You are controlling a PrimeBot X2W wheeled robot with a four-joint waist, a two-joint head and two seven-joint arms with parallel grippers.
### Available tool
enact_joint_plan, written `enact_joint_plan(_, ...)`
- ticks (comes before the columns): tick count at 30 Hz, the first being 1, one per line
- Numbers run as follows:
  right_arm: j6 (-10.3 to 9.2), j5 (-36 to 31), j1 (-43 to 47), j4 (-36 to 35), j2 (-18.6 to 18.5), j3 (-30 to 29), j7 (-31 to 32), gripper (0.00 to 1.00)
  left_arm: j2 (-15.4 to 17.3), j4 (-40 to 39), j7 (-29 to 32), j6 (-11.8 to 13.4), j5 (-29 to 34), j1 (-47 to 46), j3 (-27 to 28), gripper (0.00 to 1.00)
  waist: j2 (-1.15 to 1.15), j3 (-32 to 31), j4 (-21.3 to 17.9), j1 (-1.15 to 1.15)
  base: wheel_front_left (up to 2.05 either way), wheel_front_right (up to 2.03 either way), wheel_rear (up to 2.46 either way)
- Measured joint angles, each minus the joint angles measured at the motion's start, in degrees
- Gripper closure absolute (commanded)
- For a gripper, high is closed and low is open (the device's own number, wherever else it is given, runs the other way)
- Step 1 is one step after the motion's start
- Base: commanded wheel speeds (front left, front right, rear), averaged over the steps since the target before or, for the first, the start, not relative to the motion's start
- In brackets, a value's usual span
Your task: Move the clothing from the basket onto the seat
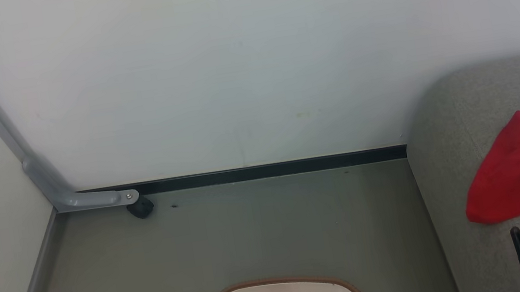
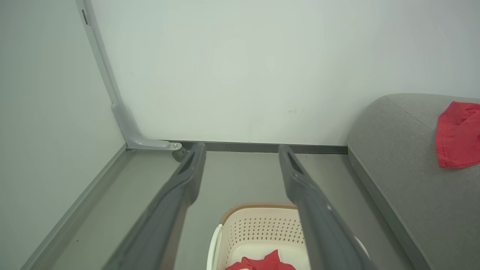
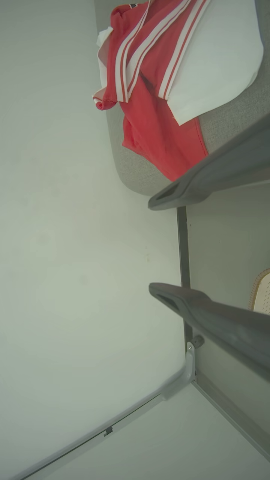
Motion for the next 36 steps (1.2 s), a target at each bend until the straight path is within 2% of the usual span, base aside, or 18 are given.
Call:
enact_joint_plan(5,0.16,-0.03,0.84,-1.49,-0.68,-1.3,0.0,0.0,0.0,0.23,-0.01,0.0,-0.25,-0.46,-1.29,0.0,0.0,1.43,0.14,0.0,0.0,0.0,0.0)
enact_joint_plan(10,1.19,-0.3,0.91,-3.46,-2.14,-2.89,0.0,0.0,0.0,2.82,0.0,0.0,-2.9,-2.27,-3.96,0.0,0.0,3.49,0.24,0.0,0.0,0.0,0.0)
enact_joint_plan(28,4.78,1.49,0.34,-13.48,-9.26,-10.98,0.0,0.0,-0.26,21.68,0.03,0.0,-16.31,-19.36,-20.76,0.0,0.01,16.23,-0.81,0.01,0.0,0.0,0.0)
enact_joint_plan(36,5.65,3.57,-1.99,-17.47,-11.07,-13.93,-0.01,0.0,-0.44,28.67,1.91,0.0,-22.28,-25.26,-24.96,0.0,0.01,22.86,-2.32,0.02,0.0,0.0,0.0)
